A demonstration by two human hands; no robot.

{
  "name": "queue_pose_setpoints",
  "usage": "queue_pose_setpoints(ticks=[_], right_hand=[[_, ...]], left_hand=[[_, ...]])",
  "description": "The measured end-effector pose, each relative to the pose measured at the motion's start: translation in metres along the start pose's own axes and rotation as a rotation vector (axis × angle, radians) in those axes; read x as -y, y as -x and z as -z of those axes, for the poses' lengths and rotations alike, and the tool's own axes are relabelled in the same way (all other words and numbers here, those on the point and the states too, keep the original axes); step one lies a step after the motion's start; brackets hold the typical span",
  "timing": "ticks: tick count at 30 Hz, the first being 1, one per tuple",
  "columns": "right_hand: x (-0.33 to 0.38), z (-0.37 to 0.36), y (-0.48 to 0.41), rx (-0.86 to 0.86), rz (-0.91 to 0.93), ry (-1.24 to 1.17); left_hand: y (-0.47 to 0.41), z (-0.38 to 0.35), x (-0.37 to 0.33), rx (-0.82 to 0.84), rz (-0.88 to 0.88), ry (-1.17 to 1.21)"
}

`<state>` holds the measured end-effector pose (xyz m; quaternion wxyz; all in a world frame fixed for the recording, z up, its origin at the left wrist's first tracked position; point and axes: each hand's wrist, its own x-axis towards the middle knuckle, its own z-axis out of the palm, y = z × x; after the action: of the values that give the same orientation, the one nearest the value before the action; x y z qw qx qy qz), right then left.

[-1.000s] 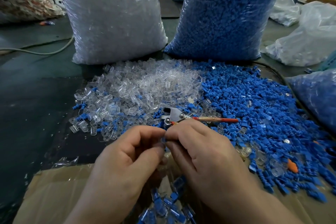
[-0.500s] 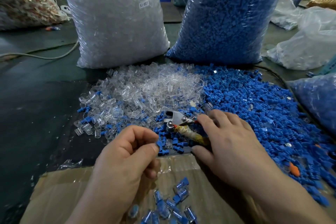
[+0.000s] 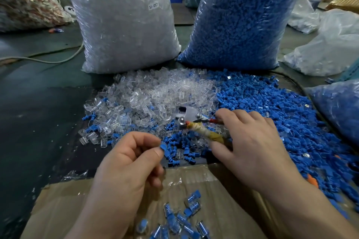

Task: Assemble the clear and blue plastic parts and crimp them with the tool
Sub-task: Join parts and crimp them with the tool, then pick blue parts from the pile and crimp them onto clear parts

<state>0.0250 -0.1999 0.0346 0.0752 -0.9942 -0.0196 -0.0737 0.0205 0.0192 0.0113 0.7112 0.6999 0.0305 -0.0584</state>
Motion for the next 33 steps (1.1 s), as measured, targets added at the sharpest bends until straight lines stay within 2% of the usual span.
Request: queue_pose_setpoints(ticks=[4, 9, 33], right_hand=[[0.010, 0.007, 0.010, -0.004, 0.126, -0.237], [0.019, 0.007, 0.020, -0.029, 0.286, -0.256], [0.016, 0.013, 0.014, 0.120, 0.303, -0.216]], left_hand=[[-0.001, 0.000, -0.005, -0.078, -0.015, 0.113], [0.002, 0.002, -0.007, -0.088, -0.045, 0.179], [0.000, 0.002, -0.007, -0.095, -0.181, 0.084]])
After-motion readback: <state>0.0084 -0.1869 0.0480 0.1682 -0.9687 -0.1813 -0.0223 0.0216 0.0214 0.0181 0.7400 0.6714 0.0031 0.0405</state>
